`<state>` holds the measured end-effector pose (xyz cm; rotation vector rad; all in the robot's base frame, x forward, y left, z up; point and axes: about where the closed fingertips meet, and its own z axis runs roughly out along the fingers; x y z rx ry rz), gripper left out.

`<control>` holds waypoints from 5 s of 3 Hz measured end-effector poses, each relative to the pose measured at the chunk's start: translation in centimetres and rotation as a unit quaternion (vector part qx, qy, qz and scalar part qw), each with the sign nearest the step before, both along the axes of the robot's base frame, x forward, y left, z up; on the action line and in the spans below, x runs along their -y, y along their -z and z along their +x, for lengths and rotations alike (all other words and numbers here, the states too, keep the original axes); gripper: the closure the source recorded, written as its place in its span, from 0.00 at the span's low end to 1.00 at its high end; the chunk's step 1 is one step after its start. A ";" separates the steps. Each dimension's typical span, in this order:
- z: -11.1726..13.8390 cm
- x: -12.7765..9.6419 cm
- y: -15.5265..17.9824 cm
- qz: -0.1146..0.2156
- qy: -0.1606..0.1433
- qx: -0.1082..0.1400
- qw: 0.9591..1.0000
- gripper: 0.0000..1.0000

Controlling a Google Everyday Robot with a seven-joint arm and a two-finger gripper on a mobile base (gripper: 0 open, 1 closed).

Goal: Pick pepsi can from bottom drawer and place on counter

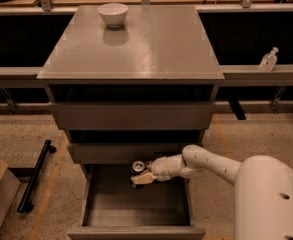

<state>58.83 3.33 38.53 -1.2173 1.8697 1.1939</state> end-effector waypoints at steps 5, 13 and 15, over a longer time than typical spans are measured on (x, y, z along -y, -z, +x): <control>0.6 2.0 -15.6 -0.003 -0.062 0.086 0.994 1.00; -3.0 2.2 -44.0 -0.030 -0.114 0.277 0.954 1.00; 0.6 4.1 -51.4 -0.036 -0.075 0.331 0.940 1.00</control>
Offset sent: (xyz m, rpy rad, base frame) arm 0.0372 -0.0498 0.1947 -0.0755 -0.2634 0.0173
